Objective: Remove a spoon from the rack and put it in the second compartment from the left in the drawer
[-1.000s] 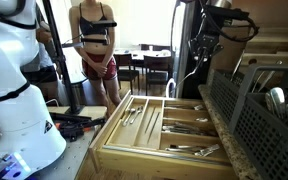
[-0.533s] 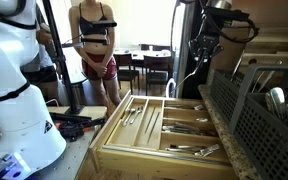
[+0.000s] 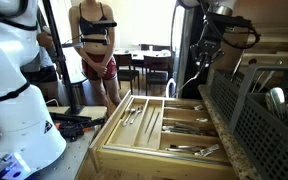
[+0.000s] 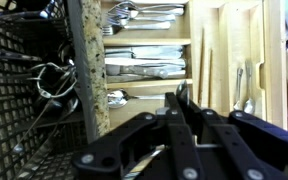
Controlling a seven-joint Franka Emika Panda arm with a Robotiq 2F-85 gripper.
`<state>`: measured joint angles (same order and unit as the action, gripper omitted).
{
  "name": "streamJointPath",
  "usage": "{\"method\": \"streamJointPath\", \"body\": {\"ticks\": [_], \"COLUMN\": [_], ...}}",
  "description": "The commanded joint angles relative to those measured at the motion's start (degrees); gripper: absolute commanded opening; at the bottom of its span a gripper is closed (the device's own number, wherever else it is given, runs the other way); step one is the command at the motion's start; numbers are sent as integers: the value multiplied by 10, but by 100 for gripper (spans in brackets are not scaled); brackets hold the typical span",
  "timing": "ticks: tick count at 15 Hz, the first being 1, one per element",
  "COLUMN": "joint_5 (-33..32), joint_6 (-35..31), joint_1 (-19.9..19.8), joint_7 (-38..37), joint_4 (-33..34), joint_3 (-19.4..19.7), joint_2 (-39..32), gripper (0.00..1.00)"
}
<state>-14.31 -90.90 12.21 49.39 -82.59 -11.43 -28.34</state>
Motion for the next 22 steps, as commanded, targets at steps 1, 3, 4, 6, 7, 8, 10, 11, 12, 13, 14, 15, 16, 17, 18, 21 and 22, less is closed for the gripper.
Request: {"method": "streamJointPath", "body": {"ticks": [1,3,4,6,7,8,10,11,12,13,14,15,16,17,18,21,22], "joint_5": [-12,-14,-15,-16,-16,-17,-18,-18,-18,-18,-19,-18,-19,-19,-20,-20,-21], "joint_6": [-15,-17,-18,-18,-18,-18,-21,-22,-23,-24,-25,-26,-25,-25,-26,-27,-27], "joint_1": [-4,-4,-4,-4,-4,-3,-3,-3,-3,-3,-3,-3,-2,-2,-2,0,0], "joint_7": [10,11,12,14,15,17,20,24,27,30,34,39,43,47,52,62,64], "joint_4": [-6,-5,-5,-3,-3,-2,-2,-2,-1,-1,-1,1,3,4,5,7,8], "joint_3": [1,0,0,0,0,0,-1,-1,-1,-1,-2,-2,-2,-2,-2,-2,-2], "joint_2": [-2,-8,-10,-14,-16,-18,-21,-23,-24,-25,-25,-26,-27,-28,-29,-34,-35], "gripper": [5,5,5,5,5,6,5,5,5,5,5,5,5,5,5,5,6]}}
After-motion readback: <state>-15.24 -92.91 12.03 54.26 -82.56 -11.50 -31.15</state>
